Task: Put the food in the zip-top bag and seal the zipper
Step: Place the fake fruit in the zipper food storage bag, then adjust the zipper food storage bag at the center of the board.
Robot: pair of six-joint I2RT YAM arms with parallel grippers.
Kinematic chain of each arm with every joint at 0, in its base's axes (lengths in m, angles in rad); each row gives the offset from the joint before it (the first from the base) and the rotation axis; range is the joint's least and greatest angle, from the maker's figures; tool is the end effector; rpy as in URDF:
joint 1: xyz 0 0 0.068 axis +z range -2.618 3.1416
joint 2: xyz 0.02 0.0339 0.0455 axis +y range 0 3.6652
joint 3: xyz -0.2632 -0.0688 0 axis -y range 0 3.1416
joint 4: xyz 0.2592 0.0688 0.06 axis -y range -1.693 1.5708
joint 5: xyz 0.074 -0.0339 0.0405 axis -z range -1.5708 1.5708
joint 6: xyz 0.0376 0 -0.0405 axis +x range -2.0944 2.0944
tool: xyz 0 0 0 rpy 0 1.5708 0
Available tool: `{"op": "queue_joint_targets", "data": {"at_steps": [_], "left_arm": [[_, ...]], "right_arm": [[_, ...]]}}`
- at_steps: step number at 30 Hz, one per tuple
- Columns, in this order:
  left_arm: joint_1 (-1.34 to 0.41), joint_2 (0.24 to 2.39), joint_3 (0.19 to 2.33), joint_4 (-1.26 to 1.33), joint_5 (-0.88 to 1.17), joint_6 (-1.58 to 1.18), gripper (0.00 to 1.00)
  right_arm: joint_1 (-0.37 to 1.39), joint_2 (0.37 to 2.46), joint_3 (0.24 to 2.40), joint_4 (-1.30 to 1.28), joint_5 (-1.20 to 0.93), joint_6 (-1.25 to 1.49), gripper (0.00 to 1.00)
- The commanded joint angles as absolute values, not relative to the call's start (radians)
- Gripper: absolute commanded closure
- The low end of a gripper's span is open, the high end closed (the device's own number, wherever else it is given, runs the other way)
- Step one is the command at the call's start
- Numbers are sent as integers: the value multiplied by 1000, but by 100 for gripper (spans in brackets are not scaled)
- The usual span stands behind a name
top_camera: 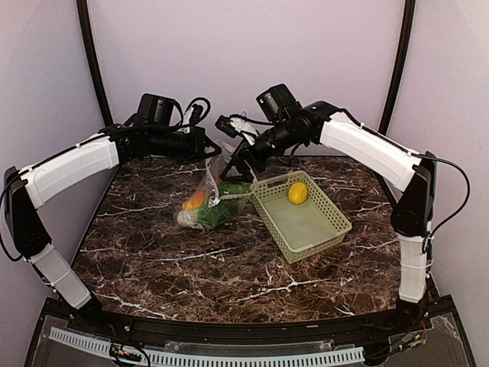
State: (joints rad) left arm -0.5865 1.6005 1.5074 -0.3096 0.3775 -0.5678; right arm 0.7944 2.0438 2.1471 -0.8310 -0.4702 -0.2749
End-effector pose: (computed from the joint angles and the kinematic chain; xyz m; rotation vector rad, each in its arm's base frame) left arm 0.3186 -0.2283 0.3695 0.2853 2.1013 -1.0956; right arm 0.3185 0.3486 0.3627 -1.3971 1.8700 0.8046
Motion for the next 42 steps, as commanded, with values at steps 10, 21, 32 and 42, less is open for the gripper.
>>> {"op": "queue_joint_targets", "data": {"at_steps": [10,21,32,42], "left_arm": [[-589,1581,1512,-317,327,-555,99],[-589,1581,1505,-309,336,-565,99],[-589,1565,1499,-343,315,-533,99],[-589,1569,1502,-352,309,-515,99]], "right_arm": [[801,1858,2035,-795,-233,-381,1],[758,1846,1824,-801,-258,-264,33],[711,1918,2052,-893,-489,-210,95],[710,1935,2091,-901,-510,-195,70]]}}
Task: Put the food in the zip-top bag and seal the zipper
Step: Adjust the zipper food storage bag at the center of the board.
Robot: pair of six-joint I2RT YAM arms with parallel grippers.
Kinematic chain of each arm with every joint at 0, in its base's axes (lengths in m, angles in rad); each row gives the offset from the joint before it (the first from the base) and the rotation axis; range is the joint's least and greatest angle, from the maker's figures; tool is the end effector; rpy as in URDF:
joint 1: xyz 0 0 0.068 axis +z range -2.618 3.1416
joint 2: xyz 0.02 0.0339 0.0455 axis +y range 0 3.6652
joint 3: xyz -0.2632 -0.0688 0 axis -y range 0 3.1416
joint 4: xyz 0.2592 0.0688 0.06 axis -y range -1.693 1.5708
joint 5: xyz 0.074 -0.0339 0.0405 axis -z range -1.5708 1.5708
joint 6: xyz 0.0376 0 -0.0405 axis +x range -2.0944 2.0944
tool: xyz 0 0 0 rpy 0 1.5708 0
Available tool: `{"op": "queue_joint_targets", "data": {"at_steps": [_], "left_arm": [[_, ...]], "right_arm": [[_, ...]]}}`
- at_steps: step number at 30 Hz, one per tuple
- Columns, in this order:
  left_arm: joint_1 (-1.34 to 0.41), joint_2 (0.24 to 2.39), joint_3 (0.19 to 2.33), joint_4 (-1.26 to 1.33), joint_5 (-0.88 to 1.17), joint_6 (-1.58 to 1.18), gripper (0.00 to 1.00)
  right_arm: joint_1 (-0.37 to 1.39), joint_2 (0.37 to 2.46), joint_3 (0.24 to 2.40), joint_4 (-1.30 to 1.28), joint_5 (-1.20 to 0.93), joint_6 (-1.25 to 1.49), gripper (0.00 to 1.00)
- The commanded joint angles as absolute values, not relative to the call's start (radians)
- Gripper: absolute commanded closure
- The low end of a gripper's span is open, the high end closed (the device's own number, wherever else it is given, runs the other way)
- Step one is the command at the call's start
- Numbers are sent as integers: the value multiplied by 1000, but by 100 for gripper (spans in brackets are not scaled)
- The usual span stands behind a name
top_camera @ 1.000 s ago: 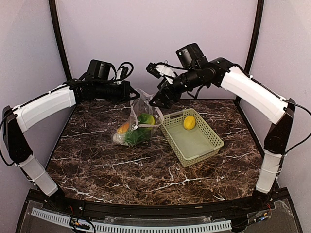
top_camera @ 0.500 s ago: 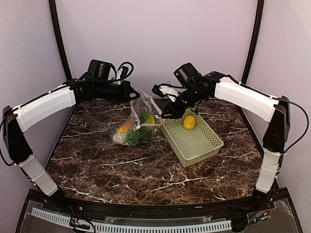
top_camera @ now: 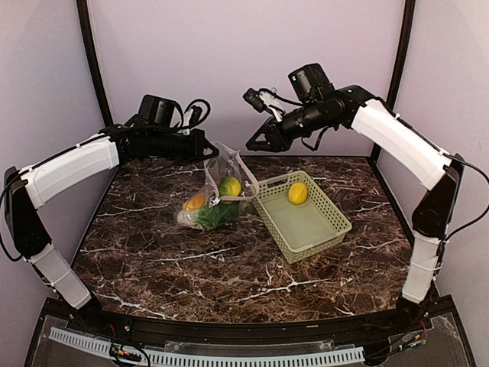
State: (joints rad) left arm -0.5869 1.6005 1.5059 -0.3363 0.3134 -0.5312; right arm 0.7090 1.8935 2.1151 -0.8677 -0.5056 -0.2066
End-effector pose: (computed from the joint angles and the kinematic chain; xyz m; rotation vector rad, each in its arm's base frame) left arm 0.3194 -0.2263 0.3660 0.2738 2.1146 -1.0053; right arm 0.3134 0.2928 0.4143 -1.2437 1.8744 0.8346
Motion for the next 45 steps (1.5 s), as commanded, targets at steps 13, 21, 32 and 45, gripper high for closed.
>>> {"op": "queue_joint_targets", "data": {"at_steps": [13,21,32,45], "left_arm": [[-589,1579,1497,-343,318,-527,99],[-589,1578,1485,-342,312,-516,99],[-589,1579,1481,-335,333,-522,99],[-589,1603,1599,-362,257,-458,99]], "right_arm": [[711,1982,1978,-903,-507,-225,67],[710,2004,2077,-942,-573,-208,100],[695,2001,2126,-909,-648,-153,100],[606,1934,2215,-940,-618,-241,46]]}}
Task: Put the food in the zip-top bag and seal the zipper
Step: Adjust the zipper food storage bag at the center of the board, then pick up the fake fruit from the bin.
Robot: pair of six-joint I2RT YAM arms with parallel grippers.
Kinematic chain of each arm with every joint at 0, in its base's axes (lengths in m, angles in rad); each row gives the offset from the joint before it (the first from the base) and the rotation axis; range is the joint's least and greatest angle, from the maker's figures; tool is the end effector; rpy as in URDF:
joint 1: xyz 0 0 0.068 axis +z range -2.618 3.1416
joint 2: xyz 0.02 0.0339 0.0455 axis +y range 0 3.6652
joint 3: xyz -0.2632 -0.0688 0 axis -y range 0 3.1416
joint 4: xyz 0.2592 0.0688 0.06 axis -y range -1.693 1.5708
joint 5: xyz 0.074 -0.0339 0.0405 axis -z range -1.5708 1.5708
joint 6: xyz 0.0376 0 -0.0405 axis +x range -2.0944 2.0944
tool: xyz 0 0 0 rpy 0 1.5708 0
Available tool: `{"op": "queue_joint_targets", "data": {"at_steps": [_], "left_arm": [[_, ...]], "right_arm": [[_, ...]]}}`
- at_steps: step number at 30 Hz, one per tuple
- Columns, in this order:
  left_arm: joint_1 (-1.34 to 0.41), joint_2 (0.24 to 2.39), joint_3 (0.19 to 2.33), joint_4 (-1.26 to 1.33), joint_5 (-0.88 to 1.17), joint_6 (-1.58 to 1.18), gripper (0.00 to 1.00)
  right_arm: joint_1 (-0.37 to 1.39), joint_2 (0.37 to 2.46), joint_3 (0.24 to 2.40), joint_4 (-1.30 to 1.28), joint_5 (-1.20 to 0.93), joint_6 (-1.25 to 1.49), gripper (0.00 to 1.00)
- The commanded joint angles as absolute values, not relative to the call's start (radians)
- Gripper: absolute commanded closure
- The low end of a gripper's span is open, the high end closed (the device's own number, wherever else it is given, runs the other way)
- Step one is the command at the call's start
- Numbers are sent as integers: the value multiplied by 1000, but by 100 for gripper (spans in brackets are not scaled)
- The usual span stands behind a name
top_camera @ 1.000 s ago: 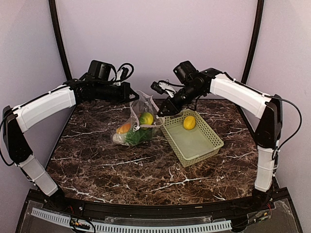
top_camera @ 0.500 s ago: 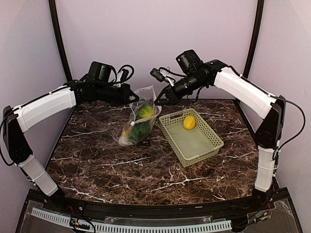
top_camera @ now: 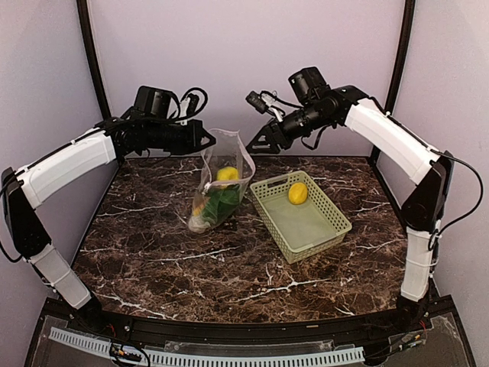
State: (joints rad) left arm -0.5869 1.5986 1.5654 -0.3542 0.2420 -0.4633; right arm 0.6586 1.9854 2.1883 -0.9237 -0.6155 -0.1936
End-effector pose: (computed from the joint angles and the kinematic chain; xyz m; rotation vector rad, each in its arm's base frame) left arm 0.3203 -0.2239 0.3862 0.2948 2.0425 -0.9093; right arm 0.3398 0.2904 0.3963 -1.2429 1.9434 0.9443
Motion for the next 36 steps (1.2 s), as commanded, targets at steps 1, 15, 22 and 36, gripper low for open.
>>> {"op": "queue_joint_targets", "data": {"at_steps": [1,15,22,36], "left_arm": [[-589,1611,1596,-364,276,-465,99],[-589,1620,1521,-319,331,-521,99],[-589,1603,1492,-310,328,-521,99],[-589,1581,1462,-304,326,-515,99]], "right_arm": [[585,1918,2202,-938,-616,-254,44],[344,1976,1902,-906,-504,-436,36],[343,2053,1865,-890,-372,-614,33],[359,2068,1735,-757,-263,-961,32]]}}
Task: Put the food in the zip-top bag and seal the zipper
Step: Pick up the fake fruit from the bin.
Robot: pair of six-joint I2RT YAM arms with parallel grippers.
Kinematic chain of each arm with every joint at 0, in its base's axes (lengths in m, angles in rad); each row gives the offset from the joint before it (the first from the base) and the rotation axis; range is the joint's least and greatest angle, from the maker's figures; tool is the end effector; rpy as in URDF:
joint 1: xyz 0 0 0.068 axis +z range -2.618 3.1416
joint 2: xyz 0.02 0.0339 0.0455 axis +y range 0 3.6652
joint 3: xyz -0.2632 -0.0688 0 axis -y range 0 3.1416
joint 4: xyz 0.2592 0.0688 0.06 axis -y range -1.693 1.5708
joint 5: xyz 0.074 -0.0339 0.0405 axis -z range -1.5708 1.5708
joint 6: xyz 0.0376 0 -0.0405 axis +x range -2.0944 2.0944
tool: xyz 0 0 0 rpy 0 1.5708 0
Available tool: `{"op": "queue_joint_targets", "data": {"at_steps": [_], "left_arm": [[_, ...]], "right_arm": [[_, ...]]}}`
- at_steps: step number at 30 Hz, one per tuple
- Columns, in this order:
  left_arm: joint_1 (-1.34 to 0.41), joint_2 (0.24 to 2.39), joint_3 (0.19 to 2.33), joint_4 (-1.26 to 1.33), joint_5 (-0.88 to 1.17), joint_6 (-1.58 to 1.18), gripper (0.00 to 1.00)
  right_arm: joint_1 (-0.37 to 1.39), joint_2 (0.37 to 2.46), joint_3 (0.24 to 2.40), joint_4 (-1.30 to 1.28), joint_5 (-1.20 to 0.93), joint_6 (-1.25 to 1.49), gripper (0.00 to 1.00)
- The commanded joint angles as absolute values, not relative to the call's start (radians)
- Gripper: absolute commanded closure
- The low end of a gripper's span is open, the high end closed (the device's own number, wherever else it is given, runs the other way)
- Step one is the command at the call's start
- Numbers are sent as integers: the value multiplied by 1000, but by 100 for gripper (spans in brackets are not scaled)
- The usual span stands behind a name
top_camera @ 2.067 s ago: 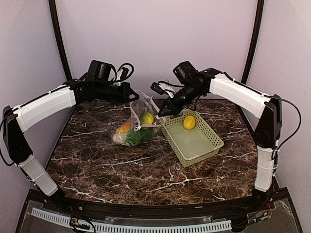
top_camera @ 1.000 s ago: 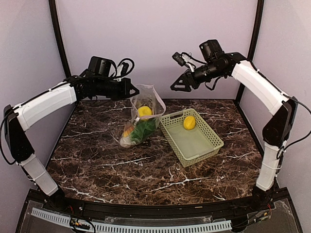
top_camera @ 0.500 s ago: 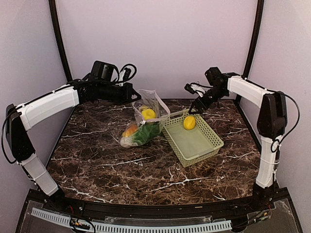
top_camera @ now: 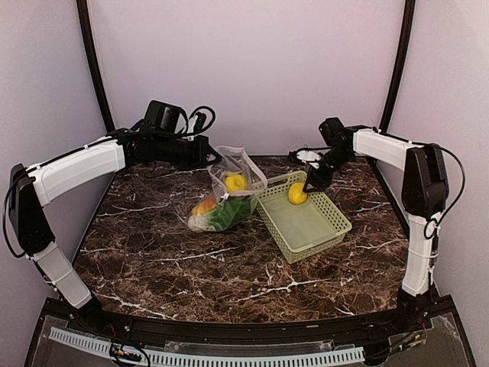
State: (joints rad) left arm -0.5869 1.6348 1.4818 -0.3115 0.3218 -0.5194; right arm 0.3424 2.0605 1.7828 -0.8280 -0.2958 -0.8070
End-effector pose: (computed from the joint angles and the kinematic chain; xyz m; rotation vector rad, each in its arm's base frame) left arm 0.3266 -0.2315 0.3468 0.2886 2.1467 -0.9968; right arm 0.4285 0.1644 0.2341 -1.4983 2.1439 0.2365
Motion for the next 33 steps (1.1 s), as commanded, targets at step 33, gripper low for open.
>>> {"op": "queue_joint_targets", "data": {"at_steps": [33], "left_arm": [[-589,1571,1445,-300,320,-504,99]], "right_arm": [[456,2040,1674,-636,-147,-1108,52]]}}
